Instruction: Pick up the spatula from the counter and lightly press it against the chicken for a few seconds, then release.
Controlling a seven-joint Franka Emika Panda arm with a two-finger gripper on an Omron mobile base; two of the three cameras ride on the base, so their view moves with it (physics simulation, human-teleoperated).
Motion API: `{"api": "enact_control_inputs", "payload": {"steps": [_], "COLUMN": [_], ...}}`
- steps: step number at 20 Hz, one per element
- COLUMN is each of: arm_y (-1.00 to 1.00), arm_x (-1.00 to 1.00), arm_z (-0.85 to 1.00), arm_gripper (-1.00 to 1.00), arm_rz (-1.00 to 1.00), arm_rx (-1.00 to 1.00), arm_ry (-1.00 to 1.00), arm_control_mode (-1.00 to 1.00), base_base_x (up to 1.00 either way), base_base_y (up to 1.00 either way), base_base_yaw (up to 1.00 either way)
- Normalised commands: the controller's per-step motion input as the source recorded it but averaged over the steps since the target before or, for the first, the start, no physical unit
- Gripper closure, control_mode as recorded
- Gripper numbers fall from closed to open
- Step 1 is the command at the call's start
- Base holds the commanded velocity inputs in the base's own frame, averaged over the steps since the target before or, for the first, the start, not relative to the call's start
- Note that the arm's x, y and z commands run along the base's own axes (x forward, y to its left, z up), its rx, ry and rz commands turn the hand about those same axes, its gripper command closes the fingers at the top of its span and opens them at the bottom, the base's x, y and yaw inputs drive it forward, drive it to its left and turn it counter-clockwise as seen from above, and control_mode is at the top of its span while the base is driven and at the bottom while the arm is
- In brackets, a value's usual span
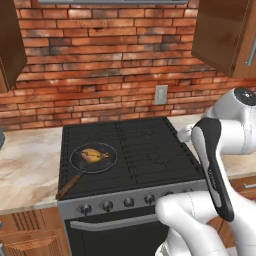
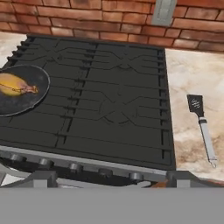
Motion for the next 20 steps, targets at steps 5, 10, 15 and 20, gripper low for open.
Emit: {"api": "enact_control_inputs", "payload": {"steps": [5, 10, 15, 20], "arm_y": [-0.34, -0.32, -0.21, -0.22], "arm_x": [0.0, 0.0, 0.04, 0.05], "arm_z": [0.0, 0.0, 0.0, -0.08], "arm_gripper": [-1.0, -1.0, -1.0, -1.0], "arm_rz": [-0.03, -0.06, -0.08, -0.05], "arm_rx": [0.0, -0.01, -0.02, -0.02], "arm_ry": [0.01, 0.15, 0.22, 0.14], "arm_control_mode": [-1.0, -1.0, -1.0, -1.0], "base_base_x": [0.0, 0.0, 0.0, 0.0], "base_base_y": [0.0, 0.0, 0.0, 0.0], "base_base_yaw": [0.0, 0.0, 0.0, 0.0]}}
